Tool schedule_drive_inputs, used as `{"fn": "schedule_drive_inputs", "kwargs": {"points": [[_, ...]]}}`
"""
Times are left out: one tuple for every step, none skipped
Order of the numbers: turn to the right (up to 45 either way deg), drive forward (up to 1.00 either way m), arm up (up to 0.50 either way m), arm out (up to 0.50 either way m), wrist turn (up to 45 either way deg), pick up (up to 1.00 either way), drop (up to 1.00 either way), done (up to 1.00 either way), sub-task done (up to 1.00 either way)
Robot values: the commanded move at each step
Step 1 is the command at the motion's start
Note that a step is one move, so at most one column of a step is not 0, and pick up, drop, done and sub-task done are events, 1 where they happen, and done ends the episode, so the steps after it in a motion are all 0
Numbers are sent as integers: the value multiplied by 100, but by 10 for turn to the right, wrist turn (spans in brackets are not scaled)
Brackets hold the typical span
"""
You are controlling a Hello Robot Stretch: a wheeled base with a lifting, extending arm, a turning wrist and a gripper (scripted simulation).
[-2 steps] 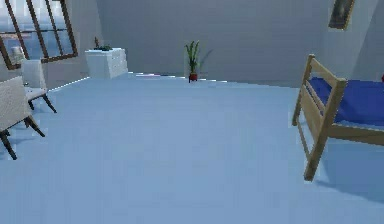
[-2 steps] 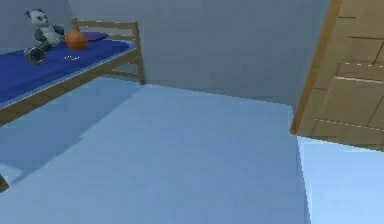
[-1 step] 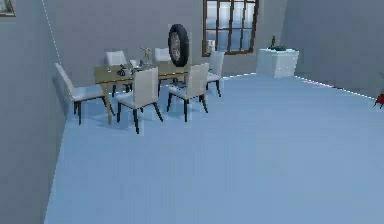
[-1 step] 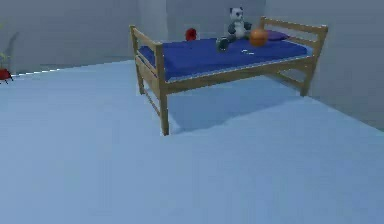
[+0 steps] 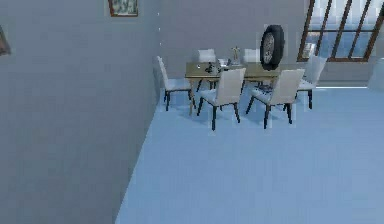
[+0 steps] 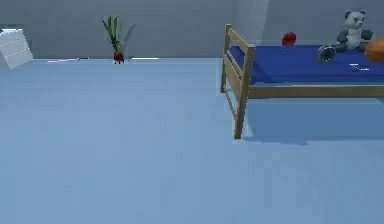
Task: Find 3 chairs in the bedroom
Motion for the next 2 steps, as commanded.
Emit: {"fn": "schedule_drive_inputs", "kwargs": {"points": [[0, 100, 0, 0, 0, 0, 0, 0, 0], [0, 80, 0, 0, 0, 0, 0, 0, 0]]}}
